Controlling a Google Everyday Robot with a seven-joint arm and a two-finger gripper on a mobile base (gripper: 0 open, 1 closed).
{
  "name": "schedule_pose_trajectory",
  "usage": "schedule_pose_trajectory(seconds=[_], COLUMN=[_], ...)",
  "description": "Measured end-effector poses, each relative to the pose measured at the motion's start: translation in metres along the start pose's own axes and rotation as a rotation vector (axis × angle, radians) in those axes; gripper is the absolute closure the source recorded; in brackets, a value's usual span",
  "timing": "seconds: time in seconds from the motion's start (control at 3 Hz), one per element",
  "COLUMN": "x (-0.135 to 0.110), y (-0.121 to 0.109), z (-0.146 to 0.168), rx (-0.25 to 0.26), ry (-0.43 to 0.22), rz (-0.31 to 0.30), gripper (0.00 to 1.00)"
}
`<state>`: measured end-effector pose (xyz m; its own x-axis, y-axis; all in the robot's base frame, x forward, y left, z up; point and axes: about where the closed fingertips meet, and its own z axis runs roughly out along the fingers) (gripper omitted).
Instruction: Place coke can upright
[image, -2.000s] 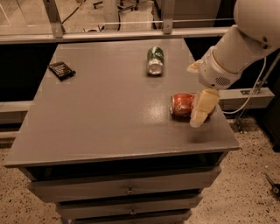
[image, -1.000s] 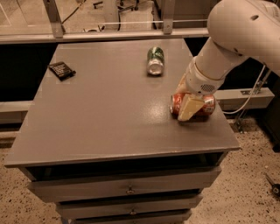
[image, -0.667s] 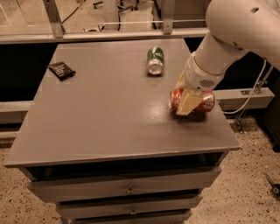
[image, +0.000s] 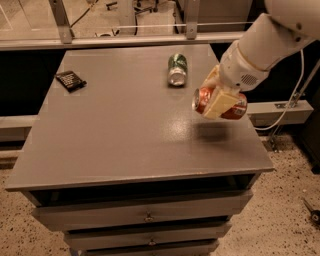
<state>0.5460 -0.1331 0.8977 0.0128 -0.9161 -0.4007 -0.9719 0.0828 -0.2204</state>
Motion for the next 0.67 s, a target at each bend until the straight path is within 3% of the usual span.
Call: schedule_pose_trajectory(seconds=[0.33, 0.67], x=[-0.007, -0.017], y=[-0.006, -0.010], z=[-0.009, -0.022], rx=[0.006, 0.018], ry=[-0.233, -0.555], rz=[0.009, 0.051], gripper=[1.00, 1.00])
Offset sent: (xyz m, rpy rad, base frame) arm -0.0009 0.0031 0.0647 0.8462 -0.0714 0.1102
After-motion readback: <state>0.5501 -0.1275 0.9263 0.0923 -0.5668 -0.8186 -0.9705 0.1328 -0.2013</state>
